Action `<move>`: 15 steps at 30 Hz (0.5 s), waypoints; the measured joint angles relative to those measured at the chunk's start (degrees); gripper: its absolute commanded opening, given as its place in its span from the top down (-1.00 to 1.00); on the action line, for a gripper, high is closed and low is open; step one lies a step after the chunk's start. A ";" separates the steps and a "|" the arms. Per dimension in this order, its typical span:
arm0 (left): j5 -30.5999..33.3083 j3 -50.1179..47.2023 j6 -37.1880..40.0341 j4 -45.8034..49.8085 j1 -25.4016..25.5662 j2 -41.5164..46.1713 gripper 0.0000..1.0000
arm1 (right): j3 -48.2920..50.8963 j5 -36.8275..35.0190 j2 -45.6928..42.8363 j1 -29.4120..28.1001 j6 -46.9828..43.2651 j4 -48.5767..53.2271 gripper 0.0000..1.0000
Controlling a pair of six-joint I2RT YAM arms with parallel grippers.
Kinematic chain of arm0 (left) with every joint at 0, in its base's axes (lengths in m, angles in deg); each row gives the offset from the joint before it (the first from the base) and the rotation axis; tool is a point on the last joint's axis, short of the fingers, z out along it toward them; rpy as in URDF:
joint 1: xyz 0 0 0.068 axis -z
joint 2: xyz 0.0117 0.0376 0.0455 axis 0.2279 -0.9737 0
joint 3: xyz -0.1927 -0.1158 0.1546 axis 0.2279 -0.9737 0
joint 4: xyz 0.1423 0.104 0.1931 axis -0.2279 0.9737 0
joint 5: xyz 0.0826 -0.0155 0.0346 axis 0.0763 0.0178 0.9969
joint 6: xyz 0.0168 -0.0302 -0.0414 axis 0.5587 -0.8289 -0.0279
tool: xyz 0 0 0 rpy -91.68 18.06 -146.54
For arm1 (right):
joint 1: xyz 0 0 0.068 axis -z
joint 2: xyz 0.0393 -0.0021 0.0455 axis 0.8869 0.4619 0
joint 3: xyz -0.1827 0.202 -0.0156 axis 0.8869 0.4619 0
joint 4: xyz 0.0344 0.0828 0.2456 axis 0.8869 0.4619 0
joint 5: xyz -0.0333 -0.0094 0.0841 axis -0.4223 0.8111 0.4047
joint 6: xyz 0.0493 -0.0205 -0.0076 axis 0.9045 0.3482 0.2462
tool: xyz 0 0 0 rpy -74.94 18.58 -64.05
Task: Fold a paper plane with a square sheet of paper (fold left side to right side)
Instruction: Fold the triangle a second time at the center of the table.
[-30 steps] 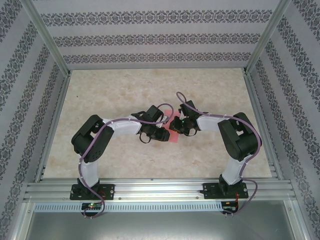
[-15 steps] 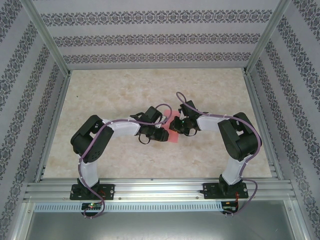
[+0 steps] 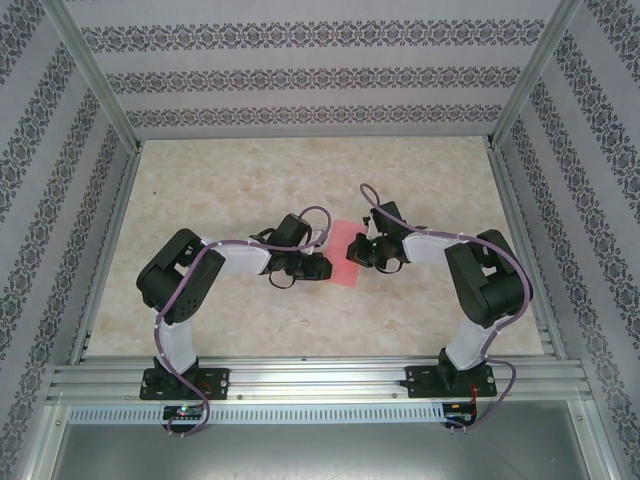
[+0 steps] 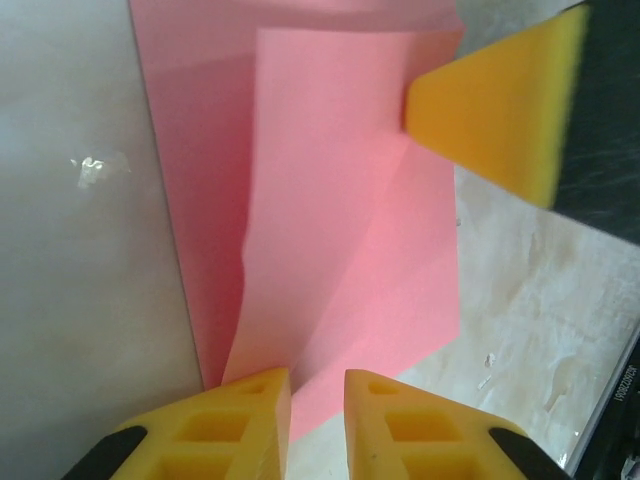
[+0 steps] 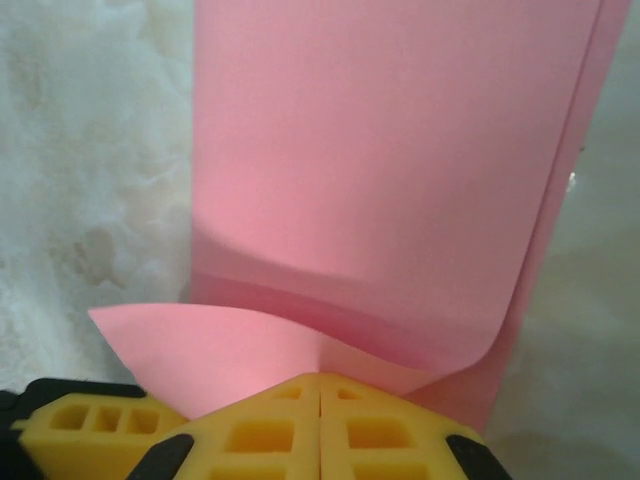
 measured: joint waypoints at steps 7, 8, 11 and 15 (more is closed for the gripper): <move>-1.66 0.04 -0.48 -0.37 -0.74 -0.66 0.62 | 0.11 1.16 -2.95 -1.97 -0.85 1.11 0.91; -1.77 0.09 -0.48 -0.37 -0.74 -0.68 0.62 | 0.11 1.44 -2.93 -2.67 -0.76 1.62 0.91; -1.77 0.11 -0.48 -0.37 -0.74 -0.70 0.63 | 0.11 2.25 -2.64 -4.07 -0.70 1.90 0.91; -1.79 0.13 -0.48 -0.35 -0.74 -0.74 0.64 | -0.02 3.04 -0.63 -4.83 -0.50 1.92 0.91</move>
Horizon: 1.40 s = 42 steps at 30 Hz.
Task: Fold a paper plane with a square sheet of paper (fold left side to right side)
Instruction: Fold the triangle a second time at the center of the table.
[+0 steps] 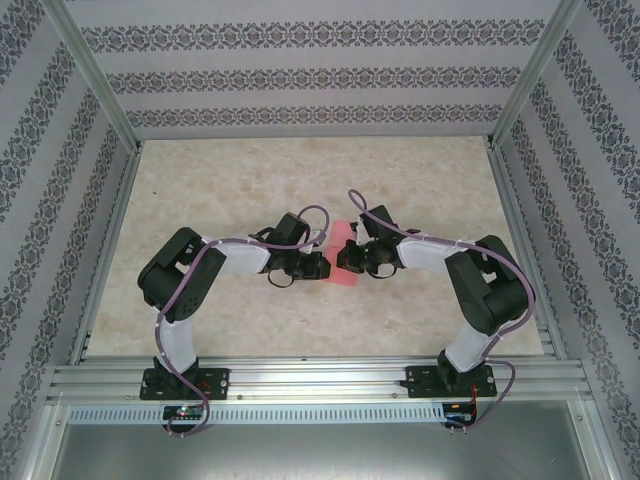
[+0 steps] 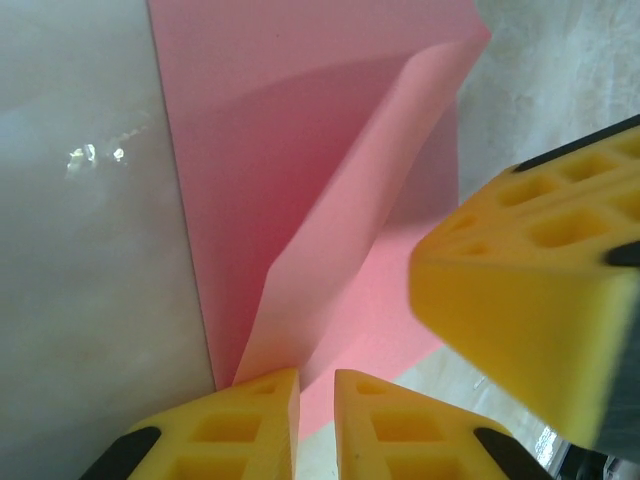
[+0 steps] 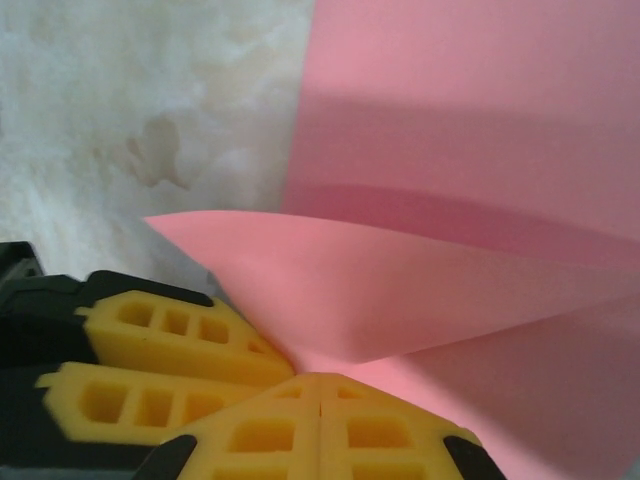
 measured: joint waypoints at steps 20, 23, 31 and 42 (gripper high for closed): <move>0.42 0.74 -0.02 1.33 -0.20 -0.48 0.73 | -3.78 0.48 4.92 -0.96 0.13 1.70 0.91; 0.42 1.05 -0.17 1.90 -0.26 -0.68 0.74 | -4.68 -0.17 5.35 -0.98 -0.28 3.45 0.91; 0.39 1.38 -0.63 2.49 -0.37 -0.92 0.76 | -7.10 -3.26 5.73 -1.09 -3.02 8.13 0.90; -0.02 1.38 -1.27 2.43 -0.66 -1.07 0.77 | -9.35 -3.39 6.75 3.78 -6.54 12.02 0.90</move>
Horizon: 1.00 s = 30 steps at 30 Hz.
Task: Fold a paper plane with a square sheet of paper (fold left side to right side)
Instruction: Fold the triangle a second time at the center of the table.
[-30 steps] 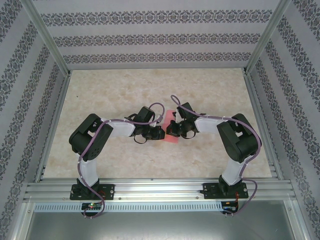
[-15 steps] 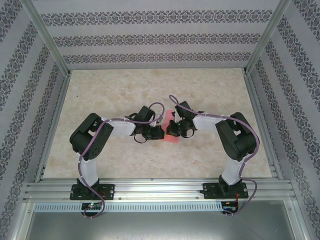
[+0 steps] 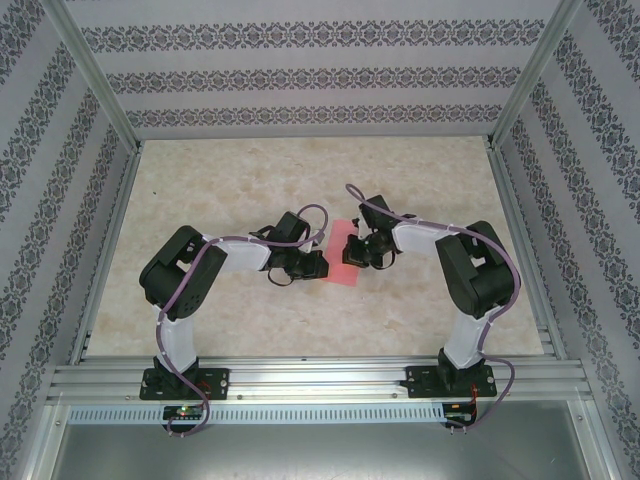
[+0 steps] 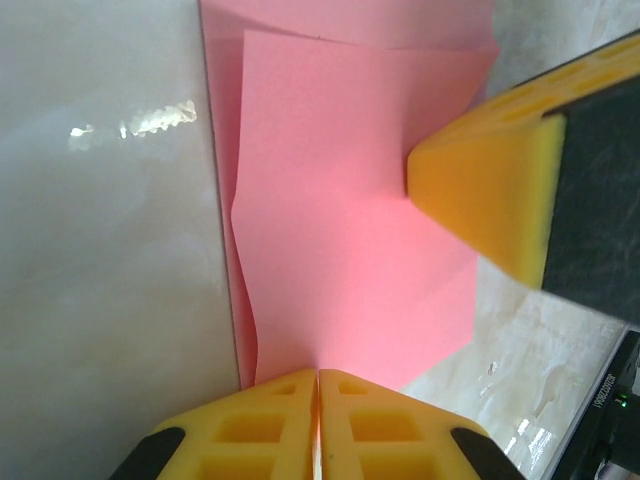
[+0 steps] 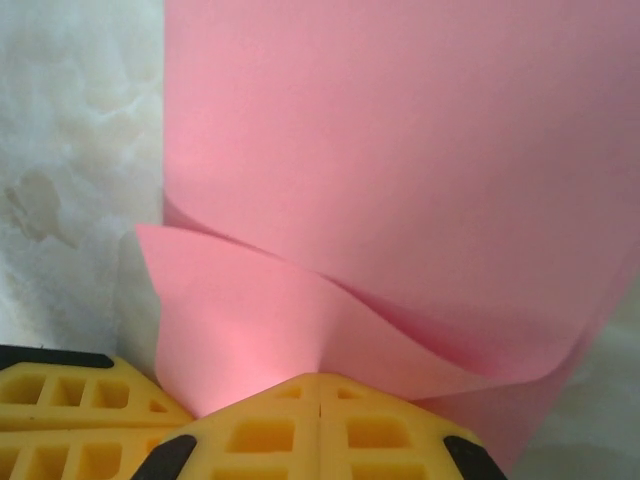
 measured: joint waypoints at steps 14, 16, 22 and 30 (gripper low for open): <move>-0.09 -0.02 -0.04 -0.11 -0.04 0.00 0.75 | -3.19 1.01 1.95 6.27 -5.22 4.22 0.89; -0.33 -0.02 -0.13 -0.26 -0.04 0.00 0.71 | -3.17 1.03 1.95 6.27 -5.51 4.20 0.89; -1.14 0.42 -0.42 -0.44 -0.04 0.09 0.69 | -2.56 1.20 1.70 6.34 -5.51 3.32 0.88; -3.04 8.44 -0.02 3.32 0.07 -1.55 0.71 | -2.40 0.94 1.66 7.08 -5.49 2.71 0.89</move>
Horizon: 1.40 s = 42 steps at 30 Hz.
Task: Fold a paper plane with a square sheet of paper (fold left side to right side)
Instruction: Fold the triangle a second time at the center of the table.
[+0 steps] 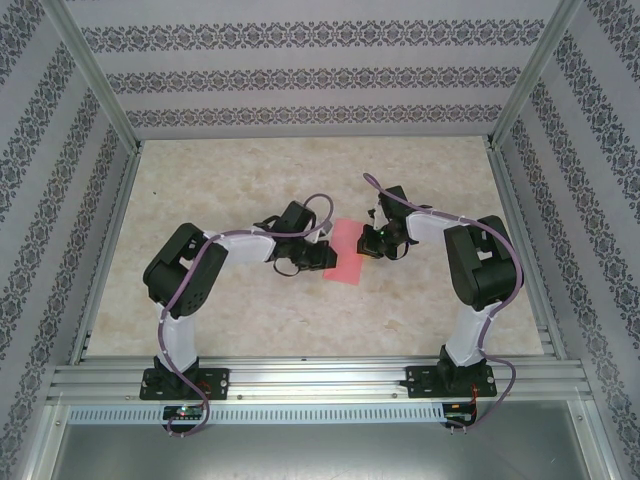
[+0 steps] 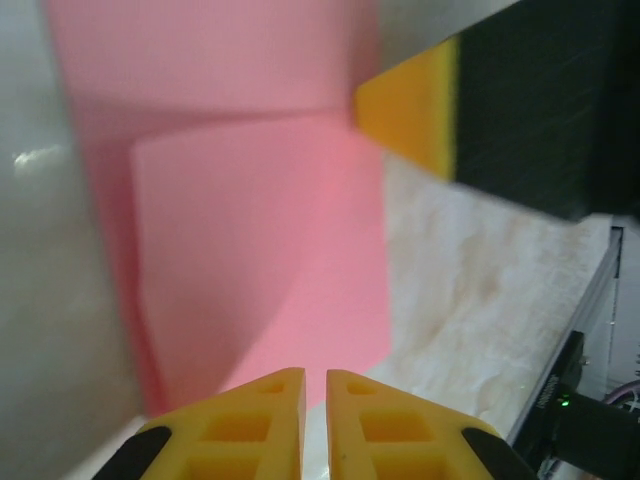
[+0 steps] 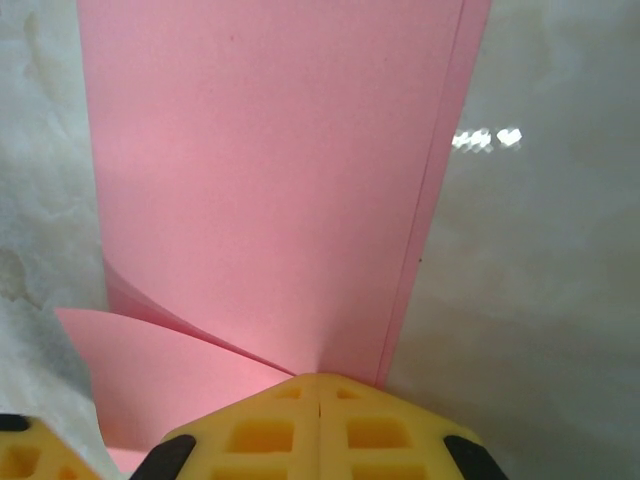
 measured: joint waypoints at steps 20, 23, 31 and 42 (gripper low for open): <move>-2.32 9.66 4.02 5.92 0.72 -9.46 0.70 | 0.15 -0.39 -0.11 -0.07 -0.02 -0.17 0.89; -2.27 8.76 4.85 5.64 0.72 -9.03 0.70 | 0.15 -0.42 -0.11 -0.07 -0.02 -0.17 0.89; -0.76 -0.35 5.88 3.41 0.70 -3.02 0.70 | 0.13 -0.61 -0.11 -0.35 -0.02 -0.17 0.89; 0.74 -8.92 5.81 0.63 0.50 2.95 0.70 | 0.13 -0.66 -0.13 -0.55 -0.02 -0.20 0.86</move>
